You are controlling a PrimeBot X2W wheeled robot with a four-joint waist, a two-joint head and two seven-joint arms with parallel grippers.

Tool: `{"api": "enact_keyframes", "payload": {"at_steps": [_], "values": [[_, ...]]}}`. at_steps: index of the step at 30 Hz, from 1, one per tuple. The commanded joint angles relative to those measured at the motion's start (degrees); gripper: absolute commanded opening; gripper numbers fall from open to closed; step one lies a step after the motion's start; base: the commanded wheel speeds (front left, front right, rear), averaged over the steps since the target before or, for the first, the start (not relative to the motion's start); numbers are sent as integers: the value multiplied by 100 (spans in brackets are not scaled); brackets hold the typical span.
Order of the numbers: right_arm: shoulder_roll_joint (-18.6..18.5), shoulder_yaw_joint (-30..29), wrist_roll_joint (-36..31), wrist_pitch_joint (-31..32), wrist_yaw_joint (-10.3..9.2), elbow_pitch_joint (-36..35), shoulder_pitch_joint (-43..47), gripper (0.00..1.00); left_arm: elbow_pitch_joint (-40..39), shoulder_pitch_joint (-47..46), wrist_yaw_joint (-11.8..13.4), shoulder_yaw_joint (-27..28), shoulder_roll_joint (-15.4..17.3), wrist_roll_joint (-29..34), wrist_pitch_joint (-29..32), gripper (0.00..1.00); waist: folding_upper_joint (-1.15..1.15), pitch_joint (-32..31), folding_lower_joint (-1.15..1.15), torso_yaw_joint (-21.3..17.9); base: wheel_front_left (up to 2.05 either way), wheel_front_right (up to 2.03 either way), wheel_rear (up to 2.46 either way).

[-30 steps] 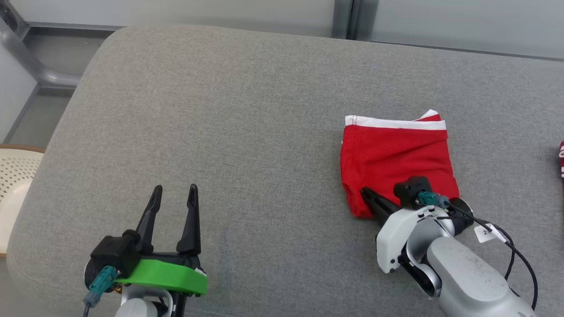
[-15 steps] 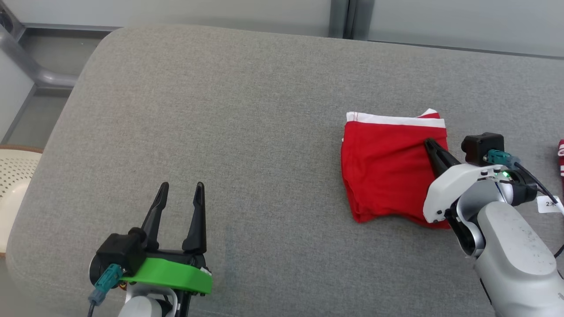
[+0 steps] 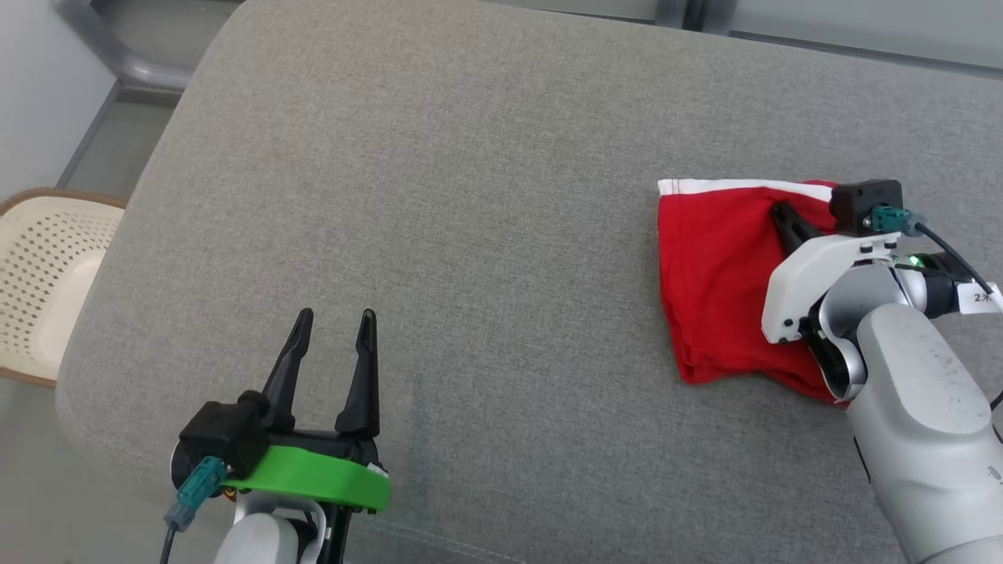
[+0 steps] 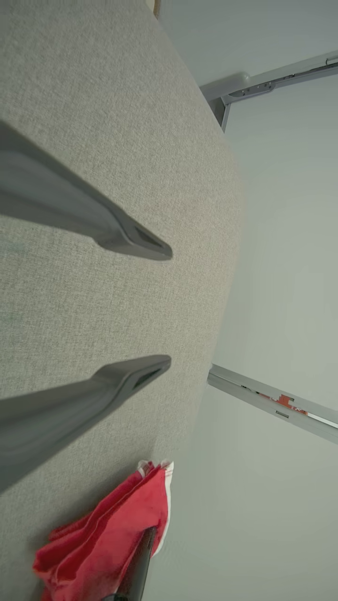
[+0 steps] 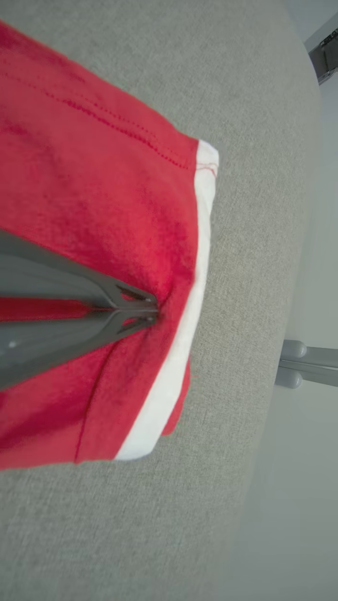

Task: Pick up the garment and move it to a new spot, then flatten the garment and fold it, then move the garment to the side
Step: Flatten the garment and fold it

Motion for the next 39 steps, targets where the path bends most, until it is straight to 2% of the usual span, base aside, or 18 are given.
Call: {"api": "enact_keyframes", "payload": {"at_steps": [1, 12, 17, 26, 27, 28, 29, 30, 31, 32, 39], "values": [[-5, -43, -52, -24, -1, 73, -92, 0, -12, -101, 21, -14, 18, -30, -13, 100, 0, 140, 0, 147, 0, 0, 0], [94, -50, -57, -264, -1, 446, -542, 0, -17, -106, 71, -17, 18, -79, -13, 100, 0, 211, 0, 206, 0, 0, 0], [212, 96, 253, -791, -1, 146, -397, 0, 16, -15, 77, 131, 19, 24, -14, 100, 0, -34, 0, -24, 0, 0, 0], [225, 49, 458, -1664, -1, -939, 561, 0, 37, 243, 40, 566, 21, 273, -14, 100, 0, -604, 0, -774, 0, 0, 0], [239, 2, 438, -1736, -1, -1095, 698, 7, 28, 269, 32, 630, 20, 302, -13, 100, 0, -655, 0, -872, 0, 0, 0], [249, -25, 436, -1777, -1, -1217, 810, 40, 20, 289, 23, 658, 19, 322, -13, 100, 0, -688, 0, -943, 0, 0, 0], [253, -80, 425, -1824, -1, -1361, 973, 48, 11, 319, 31, 712, 19, 338, -13, 100, 0, -727, 0, -1036, 0, 0, 0], [252, -126, 413, -1847, -1, -1471, 1096, 61, 9, 340, 24, 756, 21, 354, -13, 100, 0, -755, 0, -1108, 0, 0, 0], [245, -190, 391, -1884, -1, -1595, 1238, 96, -1, 358, 22, 798, 21, 375, -14, 100, 0, -785, 0, -1192, 0, 0, 0], [261, -259, 378, -1910, -1, -1708, 1385, 100, -7, 378, 20, 842, 19, 397, -13, 100, 0, -812, 0, -1270, 0, 0, 0], [331, -542, 333, -2006, -1, -2136, 2028, 100, -132, 549, 1, 1155, 21, 509, -7, 100, 0, -988, 0, -1704, 0, 0, 0]]}}
